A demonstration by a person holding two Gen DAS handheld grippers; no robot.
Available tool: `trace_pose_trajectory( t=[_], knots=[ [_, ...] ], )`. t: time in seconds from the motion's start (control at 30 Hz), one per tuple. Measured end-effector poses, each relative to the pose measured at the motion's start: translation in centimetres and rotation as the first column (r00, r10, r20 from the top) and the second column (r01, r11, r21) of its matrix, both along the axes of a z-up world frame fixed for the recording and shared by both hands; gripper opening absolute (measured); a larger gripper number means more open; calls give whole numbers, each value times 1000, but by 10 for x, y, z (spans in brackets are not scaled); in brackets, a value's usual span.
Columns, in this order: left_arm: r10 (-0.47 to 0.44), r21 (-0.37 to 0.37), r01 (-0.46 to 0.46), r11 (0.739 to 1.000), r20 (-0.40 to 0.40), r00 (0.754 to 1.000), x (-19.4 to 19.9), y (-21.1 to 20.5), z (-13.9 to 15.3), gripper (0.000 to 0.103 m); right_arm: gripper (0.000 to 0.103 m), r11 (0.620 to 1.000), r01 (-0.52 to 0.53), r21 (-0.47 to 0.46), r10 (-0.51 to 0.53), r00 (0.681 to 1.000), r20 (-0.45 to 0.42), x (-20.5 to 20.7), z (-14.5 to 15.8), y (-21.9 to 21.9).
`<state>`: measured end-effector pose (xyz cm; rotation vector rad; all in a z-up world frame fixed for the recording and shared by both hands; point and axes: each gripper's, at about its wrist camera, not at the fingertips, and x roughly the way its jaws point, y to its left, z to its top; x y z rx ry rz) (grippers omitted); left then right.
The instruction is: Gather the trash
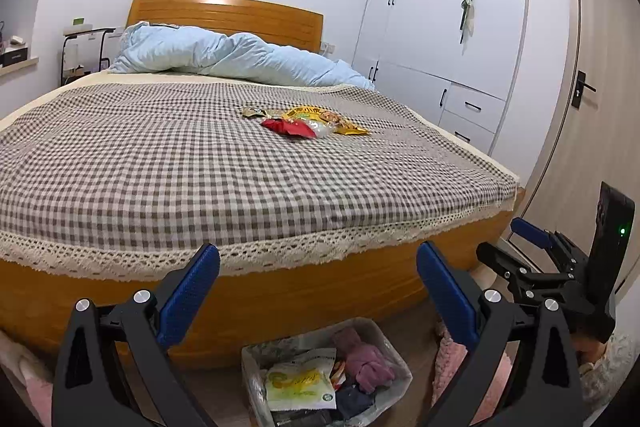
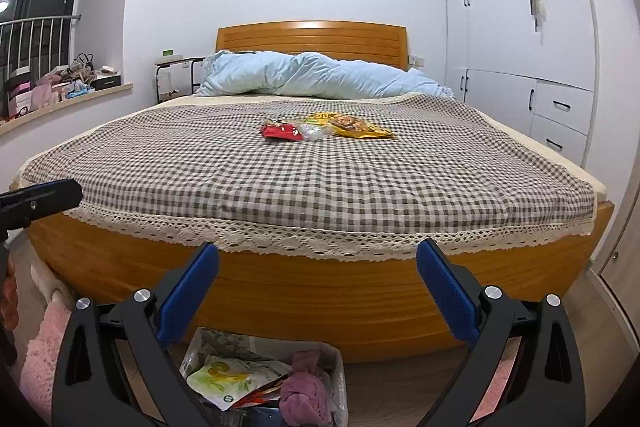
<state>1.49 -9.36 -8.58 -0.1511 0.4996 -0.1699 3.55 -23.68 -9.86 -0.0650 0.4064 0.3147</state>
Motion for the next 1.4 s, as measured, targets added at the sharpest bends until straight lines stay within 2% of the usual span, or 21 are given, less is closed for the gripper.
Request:
trace_pose_trajectory(
  t=[0.43,0.77,1.03,1.2,1.4],
  knots=[
    [-6,-18,6,1000,-2,1000,39,0,6,95,95,1000,20,22,-20,1000,2,27,-7,-2],
    [-10,-28,12,1000,73,997,77,0,32,95,95,997,41,59,-46,995,93,66,20,0],
    [-12,-23,15,1000,102,995,106,0,42,95,95,996,42,76,-52,988,143,94,37,6],
    [8,-24,-5,1000,116,993,133,4,48,96,95,997,33,74,-47,979,200,111,54,17],
    [84,-32,-80,996,156,984,172,15,59,95,95,996,58,65,-73,965,252,137,80,33]
  ],
)
